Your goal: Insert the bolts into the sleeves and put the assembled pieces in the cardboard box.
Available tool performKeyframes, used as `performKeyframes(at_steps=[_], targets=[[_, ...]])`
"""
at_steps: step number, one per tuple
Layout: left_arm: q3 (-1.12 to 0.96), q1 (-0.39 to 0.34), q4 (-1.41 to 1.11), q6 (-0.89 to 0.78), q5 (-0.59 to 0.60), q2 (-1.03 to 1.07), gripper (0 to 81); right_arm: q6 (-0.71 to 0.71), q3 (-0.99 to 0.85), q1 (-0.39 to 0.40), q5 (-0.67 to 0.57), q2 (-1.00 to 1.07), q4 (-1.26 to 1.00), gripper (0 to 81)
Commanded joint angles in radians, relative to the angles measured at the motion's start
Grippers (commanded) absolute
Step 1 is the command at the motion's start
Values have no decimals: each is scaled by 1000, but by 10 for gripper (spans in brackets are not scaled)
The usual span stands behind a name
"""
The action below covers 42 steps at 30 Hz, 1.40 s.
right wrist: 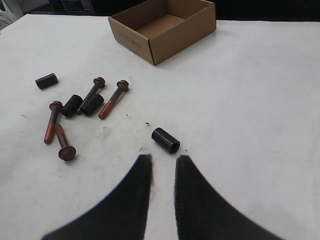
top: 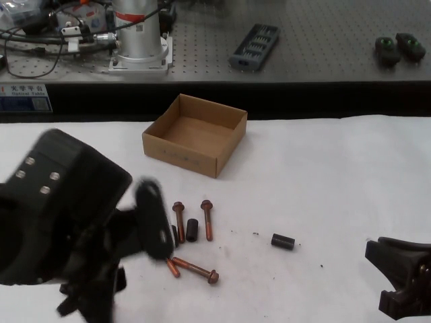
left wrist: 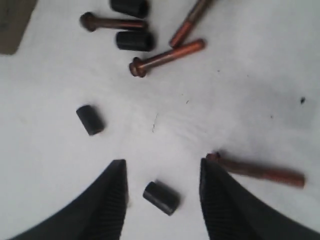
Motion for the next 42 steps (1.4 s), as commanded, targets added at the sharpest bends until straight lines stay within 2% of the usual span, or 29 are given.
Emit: performKeyframes(at_steps=[1, 9, 16, 24, 28, 42], targets=[[-4, -4, -6, -511, -32, -64, 342, 0, -1, -1, 4, 2, -10, 151], [-2, -4, -38, -994, -32, -72, 342, 0, -1, -1, 4, 2, -2, 151], [-2, -4, -59, -1158, -32, -72, 342, 0, -1, -1, 4, 2, -2, 151], [-2, 3, -15, -1433, -23, 14, 342, 0, -1, -1, 4, 2, 2, 151], [-2, 3, 12, -1461, -8, 101, 342, 0, -1, -1, 4, 2, 6, 151], [-2, 3, 35, -1453, -65, 307, 342, 0, -1, -1, 4, 2, 6, 151]])
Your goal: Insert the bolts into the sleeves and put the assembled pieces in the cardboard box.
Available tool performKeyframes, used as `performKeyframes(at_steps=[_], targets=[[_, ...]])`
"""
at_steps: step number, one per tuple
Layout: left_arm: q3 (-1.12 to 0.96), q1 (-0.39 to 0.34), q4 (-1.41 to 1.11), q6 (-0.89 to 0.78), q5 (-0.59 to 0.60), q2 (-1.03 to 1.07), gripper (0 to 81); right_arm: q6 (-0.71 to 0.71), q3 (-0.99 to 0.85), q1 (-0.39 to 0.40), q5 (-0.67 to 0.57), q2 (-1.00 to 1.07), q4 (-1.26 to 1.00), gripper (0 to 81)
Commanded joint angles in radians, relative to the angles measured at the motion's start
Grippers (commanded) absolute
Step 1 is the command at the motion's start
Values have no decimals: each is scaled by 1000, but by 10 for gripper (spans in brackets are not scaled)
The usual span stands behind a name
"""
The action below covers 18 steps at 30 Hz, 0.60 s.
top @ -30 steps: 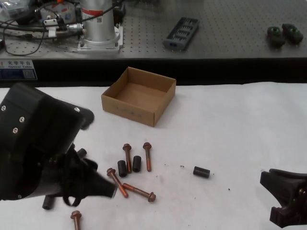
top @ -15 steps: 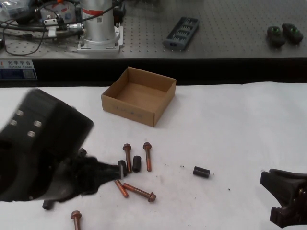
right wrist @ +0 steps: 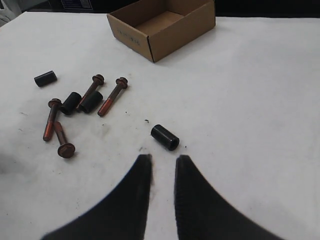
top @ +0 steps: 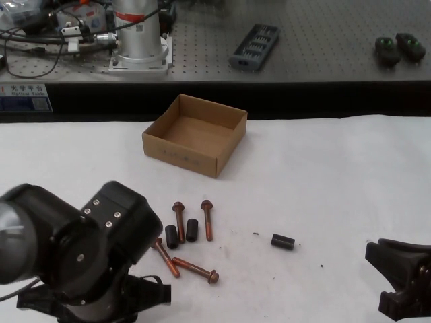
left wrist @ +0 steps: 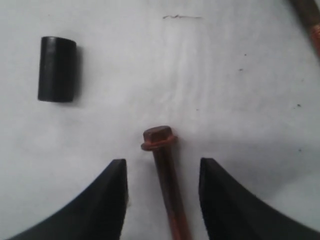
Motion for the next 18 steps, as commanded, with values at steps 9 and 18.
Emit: performKeyframes(at_steps=[9, 18], targets=[[-4, 3, -5, 1, -65, 43, 342, 0, -1, -1, 2, 2, -2, 151], [-4, 3, -72, -4, -41, 43, 342, 0, -1, -1, 2, 2, -2, 151]])
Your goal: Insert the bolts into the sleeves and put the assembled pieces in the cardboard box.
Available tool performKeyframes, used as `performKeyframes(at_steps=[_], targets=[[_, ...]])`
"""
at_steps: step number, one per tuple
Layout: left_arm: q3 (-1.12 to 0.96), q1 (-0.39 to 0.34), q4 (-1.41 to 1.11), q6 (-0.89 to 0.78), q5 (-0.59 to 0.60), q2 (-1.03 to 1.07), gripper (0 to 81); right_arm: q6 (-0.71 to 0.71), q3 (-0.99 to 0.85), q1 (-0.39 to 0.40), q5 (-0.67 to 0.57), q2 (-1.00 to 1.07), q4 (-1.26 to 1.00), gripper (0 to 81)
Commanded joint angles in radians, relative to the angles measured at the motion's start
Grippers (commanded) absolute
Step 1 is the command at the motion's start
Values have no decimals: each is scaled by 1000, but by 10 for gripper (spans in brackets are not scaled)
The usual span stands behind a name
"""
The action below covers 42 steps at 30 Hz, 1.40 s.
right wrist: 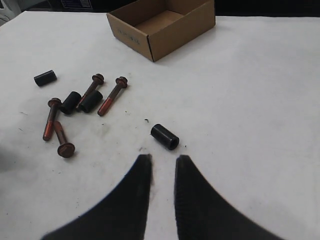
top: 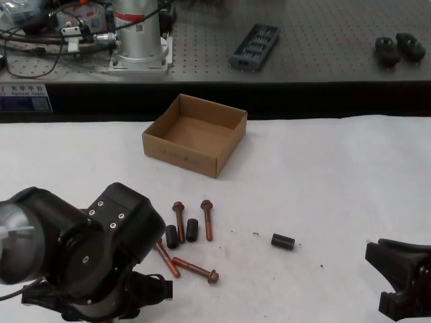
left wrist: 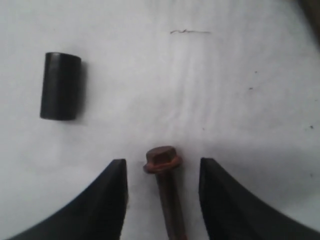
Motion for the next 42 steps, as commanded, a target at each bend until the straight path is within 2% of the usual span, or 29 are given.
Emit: performKeyframes(at_steps=[1, 10, 12, 14, 17, 18, 25, 30, 33, 38, 42], targets=[[-4, 3, -32, -6, 6, 4, 342, 0, -1, -1, 2, 2, -4, 151], [-4, 3, -25, -9, 9, 73, 341, 0, -1, -1, 2, 2, -4, 151], [-4, 3, -25, -9, 16, 93, 319, 0, -1, -1, 2, 2, -4, 151], [-4, 3, -25, 2, 16, 109, 249, 0, -1, -1, 2, 2, -4, 151], [-4, 3, -25, 74, 16, 116, 16, 0, -1, -1, 2, 2, -4, 151], [-4, 3, -28, 104, 16, 116, 1, 0, -1, -1, 2, 2, -4, 151], [-9, 3, -43, 323, -1, 110, 6, 0, -1, -1, 2, 2, -4, 151], [-9, 3, -70, 589, -84, 71, 6, 0, -1, -1, 2, 2, -4, 151], [-9, 3, -78, 746, -82, 45, 6, 0, -1, -1, 2, 2, -4, 151], [-9, 3, -70, 957, 35, 19, 6, 0, -1, -1, 2, 2, -4, 151], [-7, 3, -68, 1036, 150, 17, 6, 0, -1, -1, 2, 2, -4, 151]])
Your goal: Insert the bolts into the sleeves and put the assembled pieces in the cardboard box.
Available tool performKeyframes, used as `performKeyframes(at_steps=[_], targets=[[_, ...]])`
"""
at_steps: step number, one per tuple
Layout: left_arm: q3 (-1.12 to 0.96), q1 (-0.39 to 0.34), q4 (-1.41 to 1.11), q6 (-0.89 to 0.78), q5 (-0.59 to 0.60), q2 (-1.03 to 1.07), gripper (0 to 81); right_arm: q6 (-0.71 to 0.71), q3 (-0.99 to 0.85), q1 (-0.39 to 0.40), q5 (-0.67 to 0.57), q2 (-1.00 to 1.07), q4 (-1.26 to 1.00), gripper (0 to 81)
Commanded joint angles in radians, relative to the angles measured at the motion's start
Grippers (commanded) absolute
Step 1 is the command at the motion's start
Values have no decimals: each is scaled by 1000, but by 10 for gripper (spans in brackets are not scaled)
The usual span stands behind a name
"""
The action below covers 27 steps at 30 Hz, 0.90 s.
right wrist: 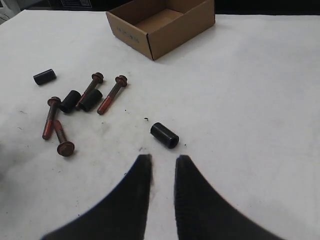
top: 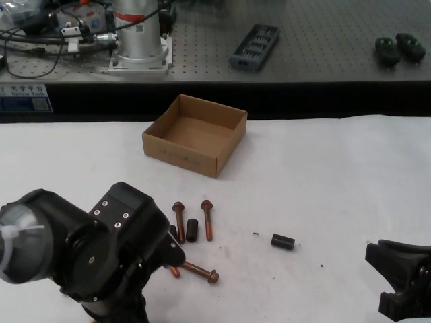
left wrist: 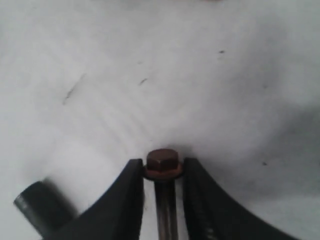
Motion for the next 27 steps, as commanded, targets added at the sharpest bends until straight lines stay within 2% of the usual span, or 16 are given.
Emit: performKeyframes(at_steps=[1, 5, 13, 19, 23, 27], targets=[[-2, 4, 8, 98, 127, -14, 6, 0, -1, -1, 2, 2, -8, 151], [-2, 4, 27, 157, 239, -14, 6, 0, -1, -1, 2, 2, -11, 151], [-2, 4, 9, 165, 252, -49, 6, 0, -1, -1, 2, 2, -15, 151], [-2, 32, -79, 47, 325, -239, 6, 0, -1, -1, 2, 2, -15, 151], [0, 38, -127, -29, 327, -382, 6, 0, -1, -1, -1, 2, -8, 151], [15, 38, -181, -114, 348, -513, 6, 0, -1, -1, -53, 2, -8, 151]])
